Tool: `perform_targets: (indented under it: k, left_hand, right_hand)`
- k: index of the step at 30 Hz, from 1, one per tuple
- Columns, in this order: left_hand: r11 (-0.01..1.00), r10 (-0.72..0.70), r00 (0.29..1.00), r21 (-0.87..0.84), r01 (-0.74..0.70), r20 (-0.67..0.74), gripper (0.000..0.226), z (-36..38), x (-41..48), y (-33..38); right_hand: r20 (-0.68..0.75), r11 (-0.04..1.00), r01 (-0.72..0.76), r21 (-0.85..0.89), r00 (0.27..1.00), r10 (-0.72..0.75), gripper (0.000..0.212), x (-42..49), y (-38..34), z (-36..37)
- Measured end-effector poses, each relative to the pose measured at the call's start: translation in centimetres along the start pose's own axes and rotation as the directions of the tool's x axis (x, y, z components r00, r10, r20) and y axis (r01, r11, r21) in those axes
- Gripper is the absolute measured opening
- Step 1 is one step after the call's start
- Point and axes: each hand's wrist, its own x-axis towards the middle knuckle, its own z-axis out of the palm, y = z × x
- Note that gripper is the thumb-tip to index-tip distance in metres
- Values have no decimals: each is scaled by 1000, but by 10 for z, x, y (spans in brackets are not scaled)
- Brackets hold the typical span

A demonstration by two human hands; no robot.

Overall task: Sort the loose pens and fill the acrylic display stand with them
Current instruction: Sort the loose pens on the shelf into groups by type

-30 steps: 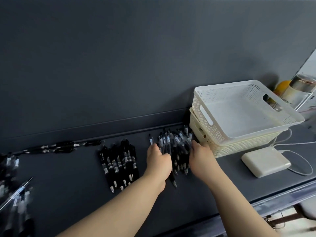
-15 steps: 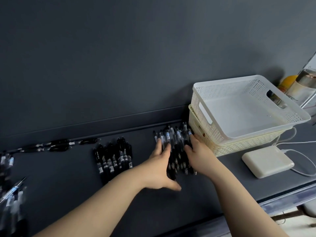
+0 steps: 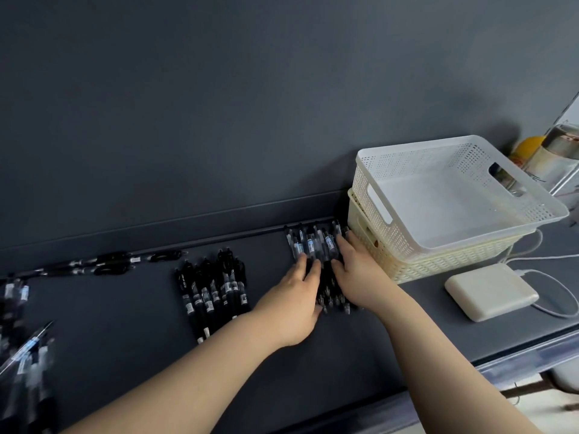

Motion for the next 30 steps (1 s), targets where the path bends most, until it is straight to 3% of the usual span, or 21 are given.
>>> perform_targets:
  k: [5, 10, 14, 21, 27, 30]
  left_hand:
    - [995, -20, 999, -95, 23, 35, 93, -8, -9, 0]
    - [980, -63, 996, -194, 50, -57, 82, -34, -38, -29]
    - [966, -150, 980, -230, 116, -133, 71, -49, -74, -76]
    - [919, -379, 894, -214, 332, -240, 59, -67, -164, -173]
    - [816, -578, 751, -219, 535, -319, 46, -77, -236, -241]
    - [810, -585, 770, -147, 567, -255, 47, -74, -252, -252]
  right_hand:
    - [-71, 993, 2, -114, 997, -10, 51, -3, -13, 5]
    - [-133, 969, 216, -120, 964, -231, 40, -11, -58, 14]
    - [-23, 913, 403, -71, 914, -405, 36, -18, -109, 40]
    - [176, 840, 542, 11, 826, -535, 33, -44, -202, 97]
    - [464, 880, 475, 4, 778, -423, 35, -74, -267, 154]
    - [496, 910, 412, -46, 800, -338, 35, -83, -286, 177]
